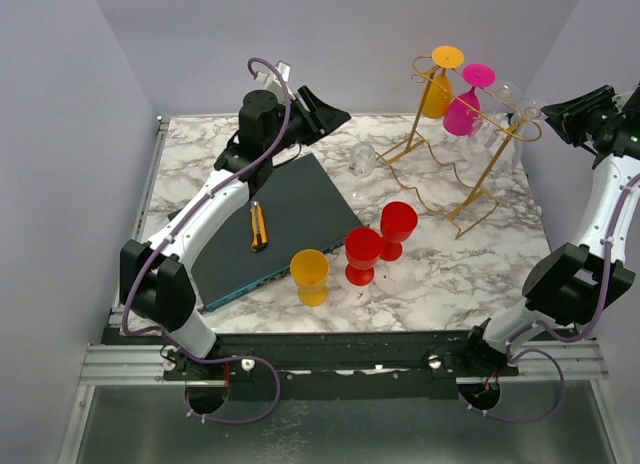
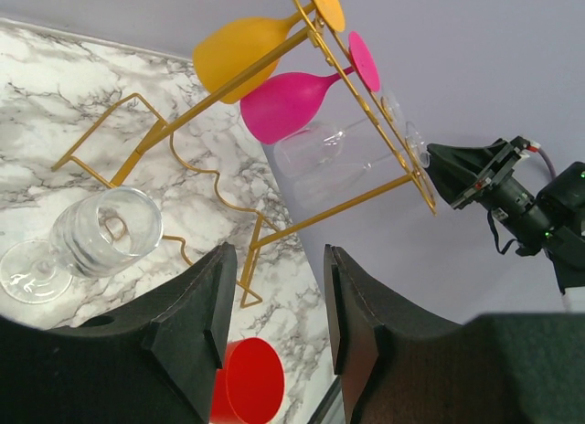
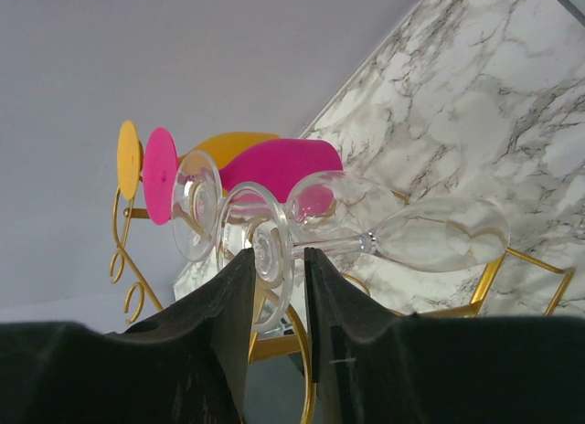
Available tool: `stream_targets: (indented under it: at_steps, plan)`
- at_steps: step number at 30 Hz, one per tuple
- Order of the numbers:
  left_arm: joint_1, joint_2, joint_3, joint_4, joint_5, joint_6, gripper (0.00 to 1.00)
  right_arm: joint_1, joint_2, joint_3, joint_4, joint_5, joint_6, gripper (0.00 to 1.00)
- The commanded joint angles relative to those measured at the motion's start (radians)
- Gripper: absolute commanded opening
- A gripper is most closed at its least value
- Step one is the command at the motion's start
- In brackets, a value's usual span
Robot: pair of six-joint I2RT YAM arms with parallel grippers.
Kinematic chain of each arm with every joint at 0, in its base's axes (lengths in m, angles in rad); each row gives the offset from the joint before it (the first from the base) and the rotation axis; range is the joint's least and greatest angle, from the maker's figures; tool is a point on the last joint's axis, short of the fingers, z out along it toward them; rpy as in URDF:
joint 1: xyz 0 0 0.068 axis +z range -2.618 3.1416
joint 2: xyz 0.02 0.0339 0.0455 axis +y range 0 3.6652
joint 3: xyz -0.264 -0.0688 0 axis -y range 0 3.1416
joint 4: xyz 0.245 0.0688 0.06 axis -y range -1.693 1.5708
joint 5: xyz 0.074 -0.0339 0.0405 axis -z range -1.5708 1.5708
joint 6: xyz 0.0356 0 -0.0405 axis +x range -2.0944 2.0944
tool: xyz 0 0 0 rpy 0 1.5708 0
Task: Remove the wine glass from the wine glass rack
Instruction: Pick up the wine glass from the wine rack.
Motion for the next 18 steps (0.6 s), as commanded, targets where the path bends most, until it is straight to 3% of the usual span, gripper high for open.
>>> stream_targets:
  at_steps: [1,10,18]
  plan:
    - [0.006,-0.064,-0.026,0.022,-0.014,0.011,0.49,-0.007,0.025,0.038,0.011,-0.045,0.018,0.33]
    - [0.008,-0.088,-0.028,0.004,-0.019,0.015,0.49,-0.007,0.030,0.032,0.010,-0.055,0.031,0.27]
    - [0.008,-0.100,-0.035,-0.002,-0.021,0.017,0.49,-0.008,0.027,0.011,0.021,-0.059,0.037,0.29]
